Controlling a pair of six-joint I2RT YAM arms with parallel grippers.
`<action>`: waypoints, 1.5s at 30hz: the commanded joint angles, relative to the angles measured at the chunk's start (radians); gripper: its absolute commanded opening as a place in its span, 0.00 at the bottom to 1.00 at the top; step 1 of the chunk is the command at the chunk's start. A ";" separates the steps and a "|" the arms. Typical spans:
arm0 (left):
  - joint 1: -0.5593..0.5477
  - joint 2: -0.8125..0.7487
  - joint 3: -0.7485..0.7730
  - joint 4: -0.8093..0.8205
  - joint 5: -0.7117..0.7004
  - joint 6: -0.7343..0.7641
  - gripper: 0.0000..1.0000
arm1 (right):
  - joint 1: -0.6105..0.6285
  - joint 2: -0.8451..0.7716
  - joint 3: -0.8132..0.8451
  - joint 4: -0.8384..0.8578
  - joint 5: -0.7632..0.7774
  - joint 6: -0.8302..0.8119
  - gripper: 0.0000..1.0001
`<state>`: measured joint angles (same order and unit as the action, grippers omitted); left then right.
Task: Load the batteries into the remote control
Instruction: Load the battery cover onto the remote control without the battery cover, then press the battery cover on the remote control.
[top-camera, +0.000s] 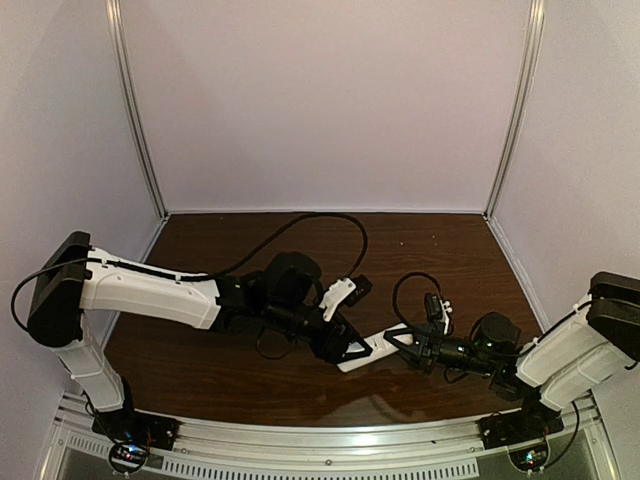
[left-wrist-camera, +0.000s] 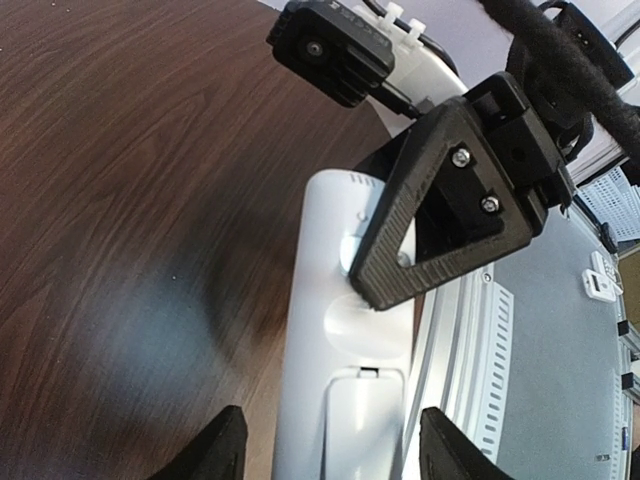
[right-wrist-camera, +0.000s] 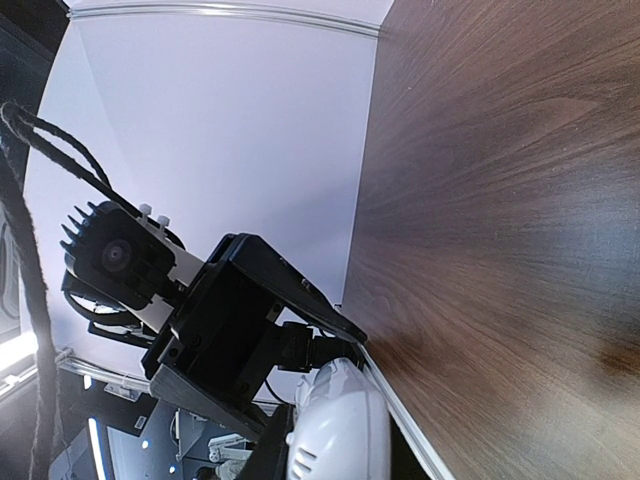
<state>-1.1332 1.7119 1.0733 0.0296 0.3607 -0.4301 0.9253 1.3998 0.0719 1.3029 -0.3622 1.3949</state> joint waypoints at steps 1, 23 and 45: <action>0.006 -0.006 -0.005 0.033 0.000 -0.002 0.60 | 0.006 0.009 0.006 0.241 -0.007 0.000 0.00; 0.005 -0.397 -0.165 -0.096 0.054 0.712 0.64 | 0.006 0.001 0.051 0.155 -0.151 0.018 0.00; -0.175 -0.360 -0.078 -0.267 -0.098 1.072 0.39 | 0.008 0.058 0.114 0.155 -0.253 0.061 0.00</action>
<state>-1.3037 1.3327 0.9653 -0.2428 0.2867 0.6052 0.9253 1.4437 0.1600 1.3083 -0.5919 1.4475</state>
